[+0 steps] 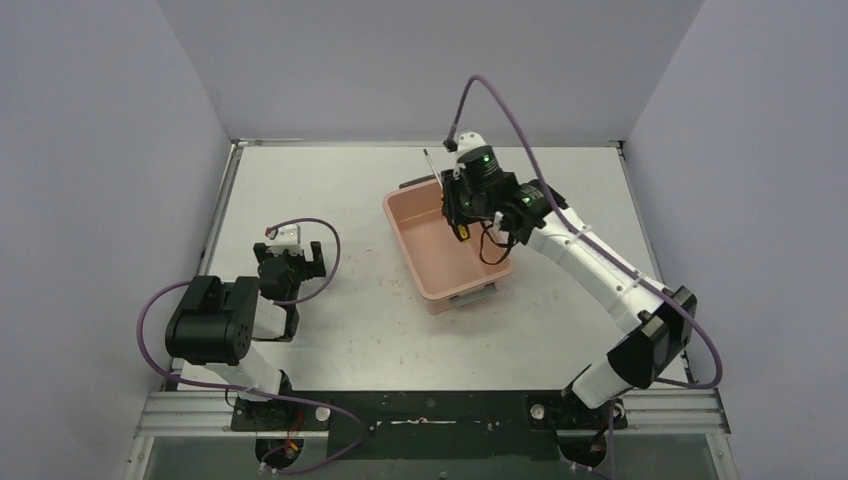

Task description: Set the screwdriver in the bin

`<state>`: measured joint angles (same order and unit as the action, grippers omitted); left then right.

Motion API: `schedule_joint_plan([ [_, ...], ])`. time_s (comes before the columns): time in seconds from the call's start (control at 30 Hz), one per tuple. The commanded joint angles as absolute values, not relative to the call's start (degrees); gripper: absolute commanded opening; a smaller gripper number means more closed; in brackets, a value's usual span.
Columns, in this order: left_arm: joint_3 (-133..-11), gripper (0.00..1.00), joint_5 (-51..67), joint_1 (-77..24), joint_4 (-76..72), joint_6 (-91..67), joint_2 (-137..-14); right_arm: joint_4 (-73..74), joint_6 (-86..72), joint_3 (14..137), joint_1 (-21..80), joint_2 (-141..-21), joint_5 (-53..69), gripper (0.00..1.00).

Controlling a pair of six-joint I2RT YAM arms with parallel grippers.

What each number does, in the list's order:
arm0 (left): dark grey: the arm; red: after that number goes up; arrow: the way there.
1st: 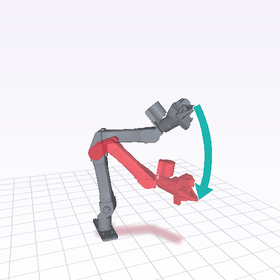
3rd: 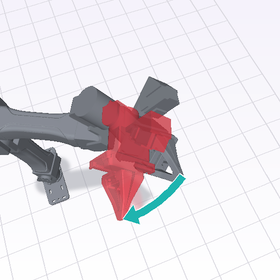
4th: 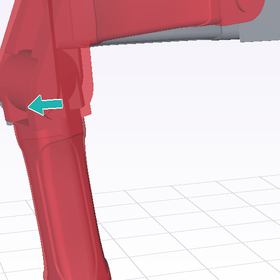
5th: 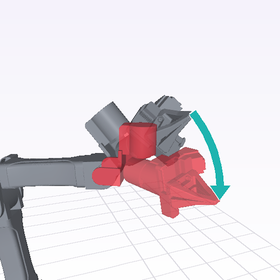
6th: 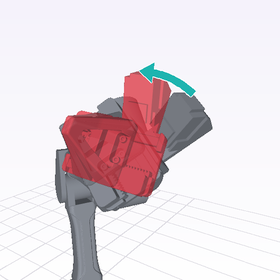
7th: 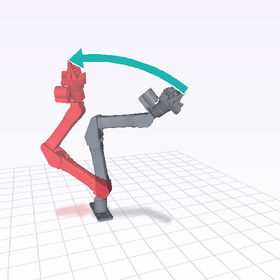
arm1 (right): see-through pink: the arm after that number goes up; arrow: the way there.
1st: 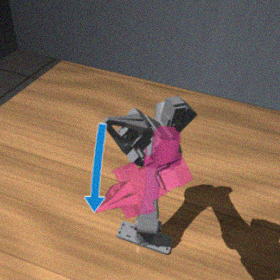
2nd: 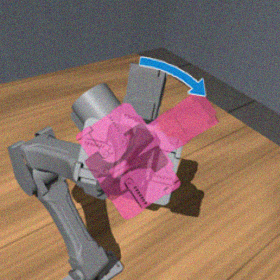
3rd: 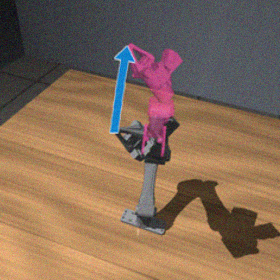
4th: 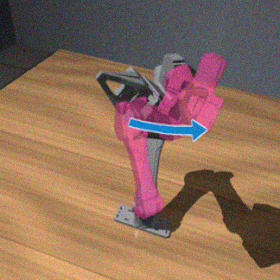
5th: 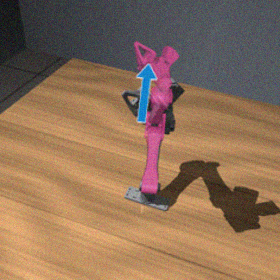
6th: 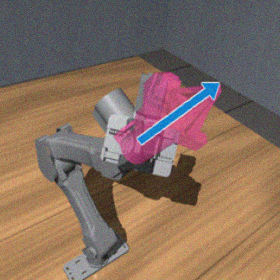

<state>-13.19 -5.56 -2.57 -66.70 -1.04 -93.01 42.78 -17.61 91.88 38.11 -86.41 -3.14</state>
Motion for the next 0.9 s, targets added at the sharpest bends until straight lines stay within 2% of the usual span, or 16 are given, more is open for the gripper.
schedule_joint_plan([
  [0.0,-14.33,0.97,-5.7,-2.64,-69.84,-1.2,-92.38,40.07,-19.85,87.55,39.86,-91.99,-4.13,0.0],
  [0.27,-14.33,0.97,-5.67,-2.64,-69.81,-1.23,-92.38,35.2,-20.65,77.97,40.82,-100.29,-2.17,0.0],
  [0.47,-14.33,0.97,-5.75,-2.64,-69.86,-1.18,-92.38,32.96,-20.47,75.26,40.87,-106.23,-3.72,0.01],
  [0.57,-14.33,0.97,-5.7,-2.64,-69.81,-1.17,-92.4,33.3,-20.46,75.65,40.87,-108.15,-4.6,0.17],
  [0.8,-14.33,0.97,-5.67,-2.64,-69.81,-1.21,-92.37,35.7,-20.4,78.18,40.96,-106.12,-7.07,0.7],
  [0.87,-14.33,0.97,-5.65,-2.64,-69.8,-1.19,-92.43,37.04,-19.76,79.77,40.96,-104.57,-8.02,0.8],
])
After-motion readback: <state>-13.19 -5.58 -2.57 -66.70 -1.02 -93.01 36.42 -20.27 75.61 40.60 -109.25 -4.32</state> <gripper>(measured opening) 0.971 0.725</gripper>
